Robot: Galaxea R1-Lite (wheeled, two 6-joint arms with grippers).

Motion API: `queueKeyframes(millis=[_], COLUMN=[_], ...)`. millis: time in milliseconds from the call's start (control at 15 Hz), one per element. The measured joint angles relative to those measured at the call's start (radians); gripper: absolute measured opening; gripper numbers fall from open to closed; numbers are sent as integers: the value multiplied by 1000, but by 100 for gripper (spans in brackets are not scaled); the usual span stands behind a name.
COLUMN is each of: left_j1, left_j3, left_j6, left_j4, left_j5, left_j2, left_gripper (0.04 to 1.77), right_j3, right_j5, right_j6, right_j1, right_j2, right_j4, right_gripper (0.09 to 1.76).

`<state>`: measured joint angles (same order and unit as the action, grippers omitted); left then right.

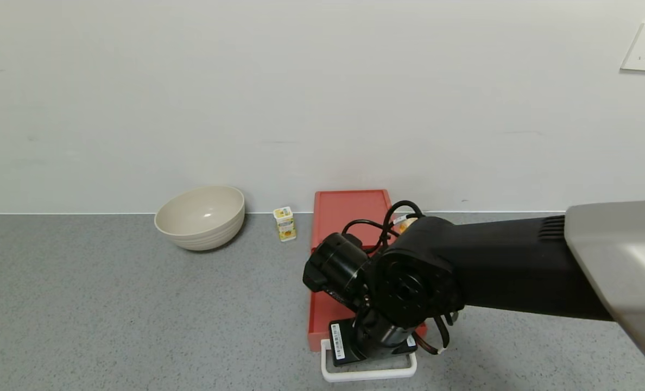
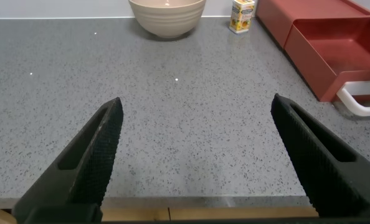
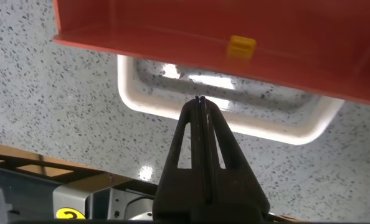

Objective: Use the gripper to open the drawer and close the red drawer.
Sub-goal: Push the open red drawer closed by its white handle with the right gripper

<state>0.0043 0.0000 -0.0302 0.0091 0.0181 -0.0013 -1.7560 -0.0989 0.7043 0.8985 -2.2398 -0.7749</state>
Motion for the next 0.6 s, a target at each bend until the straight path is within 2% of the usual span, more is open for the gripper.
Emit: queueKeyframes(millis=[400, 600], left_j1=[0, 0], left_j3=[0, 0], left_j6=[0, 0], left_j4=[0, 0], left_j5=[0, 0], left_j2=[0, 0], left_gripper=[172, 172], right_j3=[-36, -54], right_j5=[-3, -41], right_j6=[13, 12], right_j1=[-7, -11], right_j2=[-43, -62], right_j4=[1, 3], right_gripper=[11, 11])
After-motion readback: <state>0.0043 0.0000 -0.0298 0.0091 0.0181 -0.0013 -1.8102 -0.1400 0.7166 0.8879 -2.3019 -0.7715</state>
